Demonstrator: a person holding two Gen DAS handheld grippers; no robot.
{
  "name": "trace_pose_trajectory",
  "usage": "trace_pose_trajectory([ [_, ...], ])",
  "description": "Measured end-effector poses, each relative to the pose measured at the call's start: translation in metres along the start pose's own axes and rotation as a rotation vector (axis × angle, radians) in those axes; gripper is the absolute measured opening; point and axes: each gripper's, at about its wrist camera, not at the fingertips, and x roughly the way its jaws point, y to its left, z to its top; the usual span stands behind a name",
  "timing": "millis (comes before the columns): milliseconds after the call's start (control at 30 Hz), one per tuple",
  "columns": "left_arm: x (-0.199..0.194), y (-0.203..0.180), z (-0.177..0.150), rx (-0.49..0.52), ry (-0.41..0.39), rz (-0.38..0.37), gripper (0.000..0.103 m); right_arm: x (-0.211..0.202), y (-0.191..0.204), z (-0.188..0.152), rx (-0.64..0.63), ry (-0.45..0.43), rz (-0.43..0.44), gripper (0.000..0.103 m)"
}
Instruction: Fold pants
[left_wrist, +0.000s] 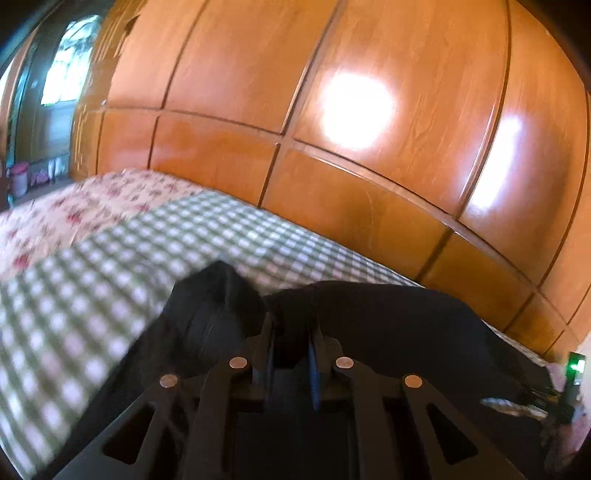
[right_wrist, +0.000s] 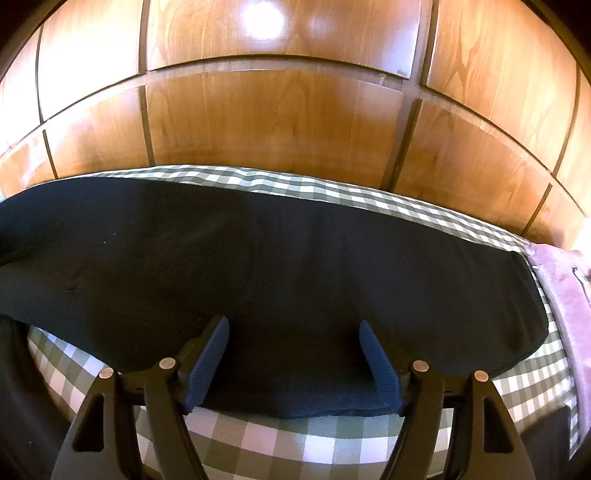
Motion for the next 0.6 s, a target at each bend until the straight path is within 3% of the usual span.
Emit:
trace_pose_trajectory([
  [267, -0.005, 0.029, -0.029, -0.171, 0.029, -0.027, 0.014, -0.003, 0.0, 0.0, 0.008, -0.004, -0.015, 0.079],
  [467, 0.0, 0.035, -0.035, -0.203, 0.049, -0.042, 0.014, -0.014, 0.005, 0.008, 0.001, 0.039, -0.041, 0.08],
  [600, 0.003, 0.043, -0.039, -0.247, 0.059, -0.068, 0.014, -0.036, 0.018, 0.039, 0.121, 0.014, 0.131, 0.08],
])
